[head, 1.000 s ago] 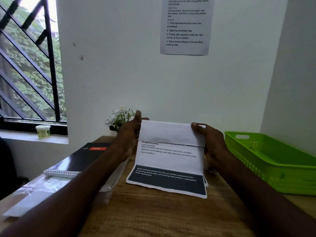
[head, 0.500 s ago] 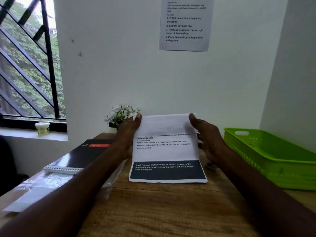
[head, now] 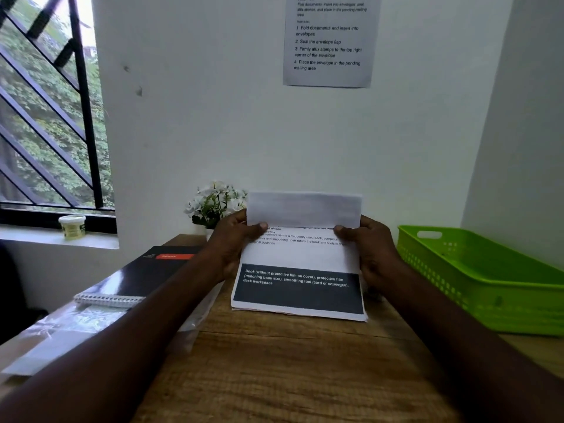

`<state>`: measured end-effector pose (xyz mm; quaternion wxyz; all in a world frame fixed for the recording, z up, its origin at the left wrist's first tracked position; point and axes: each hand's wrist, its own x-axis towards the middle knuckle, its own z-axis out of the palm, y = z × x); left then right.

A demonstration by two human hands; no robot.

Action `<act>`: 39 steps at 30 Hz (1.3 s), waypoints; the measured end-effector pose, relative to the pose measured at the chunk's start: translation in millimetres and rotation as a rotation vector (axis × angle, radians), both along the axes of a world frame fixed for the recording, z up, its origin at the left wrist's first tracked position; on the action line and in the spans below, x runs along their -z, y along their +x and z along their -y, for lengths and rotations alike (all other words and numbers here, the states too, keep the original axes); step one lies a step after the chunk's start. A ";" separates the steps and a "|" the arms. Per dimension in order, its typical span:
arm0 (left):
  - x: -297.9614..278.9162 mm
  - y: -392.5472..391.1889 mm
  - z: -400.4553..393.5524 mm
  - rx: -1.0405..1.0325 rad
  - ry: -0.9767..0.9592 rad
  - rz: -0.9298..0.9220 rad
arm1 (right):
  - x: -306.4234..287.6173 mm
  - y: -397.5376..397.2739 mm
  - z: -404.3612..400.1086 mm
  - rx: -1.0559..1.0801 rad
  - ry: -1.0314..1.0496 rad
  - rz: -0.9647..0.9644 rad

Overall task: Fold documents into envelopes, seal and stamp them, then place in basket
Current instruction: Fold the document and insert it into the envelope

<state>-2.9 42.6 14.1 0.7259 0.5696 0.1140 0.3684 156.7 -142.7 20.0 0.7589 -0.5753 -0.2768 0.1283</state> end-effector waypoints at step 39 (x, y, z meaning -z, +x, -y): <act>-18.9 -10.2 27.2 -0.060 0.805 0.125 | 2.4 -37.2 -5.8 0.274 -0.004 1.098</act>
